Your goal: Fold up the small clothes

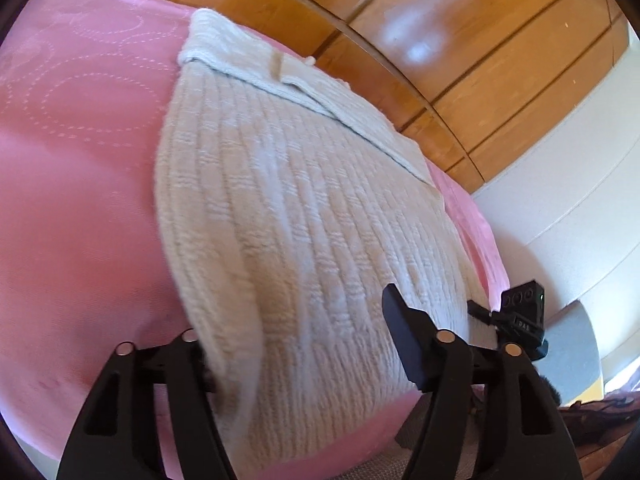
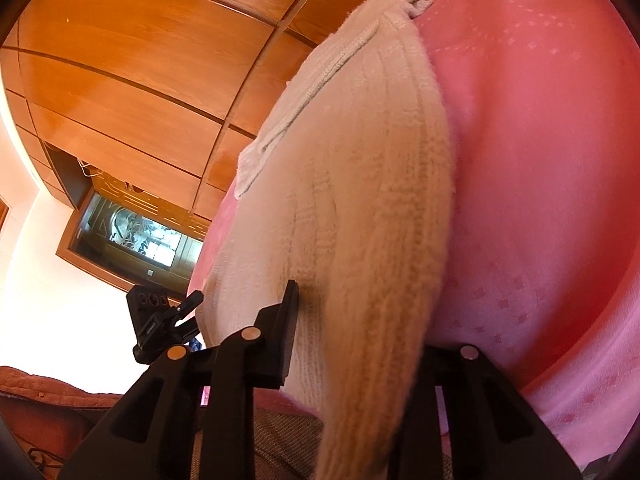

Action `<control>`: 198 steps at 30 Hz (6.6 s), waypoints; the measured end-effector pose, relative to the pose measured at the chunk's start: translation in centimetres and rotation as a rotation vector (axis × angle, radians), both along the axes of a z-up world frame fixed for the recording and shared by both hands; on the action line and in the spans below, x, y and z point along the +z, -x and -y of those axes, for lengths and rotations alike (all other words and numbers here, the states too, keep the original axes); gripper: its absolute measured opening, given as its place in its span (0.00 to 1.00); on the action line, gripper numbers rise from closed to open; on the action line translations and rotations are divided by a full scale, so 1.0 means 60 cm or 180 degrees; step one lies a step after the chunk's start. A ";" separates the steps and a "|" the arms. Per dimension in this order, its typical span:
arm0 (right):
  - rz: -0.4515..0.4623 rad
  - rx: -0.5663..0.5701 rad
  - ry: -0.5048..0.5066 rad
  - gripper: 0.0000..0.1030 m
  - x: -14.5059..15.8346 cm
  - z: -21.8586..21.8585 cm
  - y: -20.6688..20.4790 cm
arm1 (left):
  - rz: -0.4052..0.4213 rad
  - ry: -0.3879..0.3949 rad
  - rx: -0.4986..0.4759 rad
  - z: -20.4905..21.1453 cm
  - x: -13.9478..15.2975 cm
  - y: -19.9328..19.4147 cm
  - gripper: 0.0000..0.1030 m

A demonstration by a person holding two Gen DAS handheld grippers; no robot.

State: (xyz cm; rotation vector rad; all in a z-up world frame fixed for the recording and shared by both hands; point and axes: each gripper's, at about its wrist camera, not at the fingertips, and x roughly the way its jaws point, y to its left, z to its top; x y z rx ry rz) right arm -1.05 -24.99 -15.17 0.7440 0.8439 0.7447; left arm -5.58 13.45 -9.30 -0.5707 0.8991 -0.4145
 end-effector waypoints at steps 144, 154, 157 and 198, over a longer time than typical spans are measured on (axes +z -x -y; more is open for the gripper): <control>0.0570 -0.1112 0.0542 0.17 0.041 0.095 -0.022 | -0.0103 -0.0456 0.0702 -0.050 0.020 0.007 0.04; 0.1367 -0.1361 0.1718 0.58 0.172 0.014 -0.015 | 0.0319 -0.0934 0.1175 -0.041 0.087 0.019 0.05; 0.1463 -0.1149 0.1939 0.58 0.190 -0.036 -0.047 | 0.0558 -0.1007 0.1363 -0.034 0.125 0.012 0.07; 0.1115 -0.0920 0.2295 0.82 0.113 -0.119 -0.200 | 0.0318 -0.1499 0.0766 0.118 0.025 -0.235 0.77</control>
